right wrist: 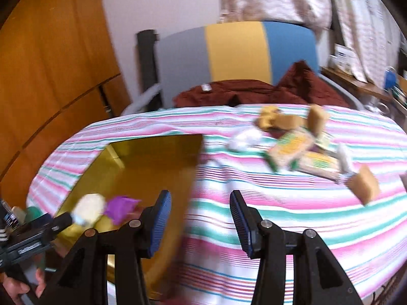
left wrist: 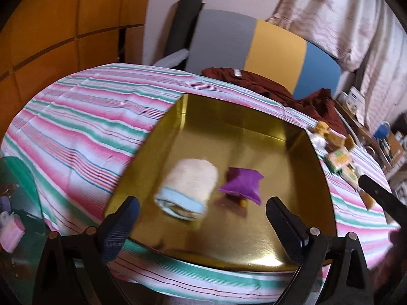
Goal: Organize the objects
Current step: 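Grasp the yellow sponge block with the right gripper and lift it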
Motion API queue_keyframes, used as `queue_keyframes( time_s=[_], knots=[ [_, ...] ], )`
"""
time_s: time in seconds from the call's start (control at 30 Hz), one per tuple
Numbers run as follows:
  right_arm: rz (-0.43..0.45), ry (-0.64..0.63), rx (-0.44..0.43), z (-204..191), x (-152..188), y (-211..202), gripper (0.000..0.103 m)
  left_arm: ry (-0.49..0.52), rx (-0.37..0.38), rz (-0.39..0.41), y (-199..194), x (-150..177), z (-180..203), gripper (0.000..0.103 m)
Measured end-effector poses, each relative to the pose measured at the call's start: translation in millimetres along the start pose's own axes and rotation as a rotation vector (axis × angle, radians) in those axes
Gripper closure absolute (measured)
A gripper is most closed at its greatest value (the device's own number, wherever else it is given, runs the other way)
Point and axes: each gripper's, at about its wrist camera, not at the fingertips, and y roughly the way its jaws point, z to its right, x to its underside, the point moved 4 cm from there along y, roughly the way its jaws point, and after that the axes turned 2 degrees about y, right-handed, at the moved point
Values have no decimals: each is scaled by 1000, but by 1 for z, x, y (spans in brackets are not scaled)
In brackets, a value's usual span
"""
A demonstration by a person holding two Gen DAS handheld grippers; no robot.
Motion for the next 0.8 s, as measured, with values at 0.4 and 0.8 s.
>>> queue_keyframes(
  time_s=[0.4,0.8],
  knots=[
    [-88,87,243,130,38,12,55,142,156,33,-13,16,58,1],
    [36,125,367,242,-7,-5,24,272,255,-21,-15,50,118,1]
  ],
)
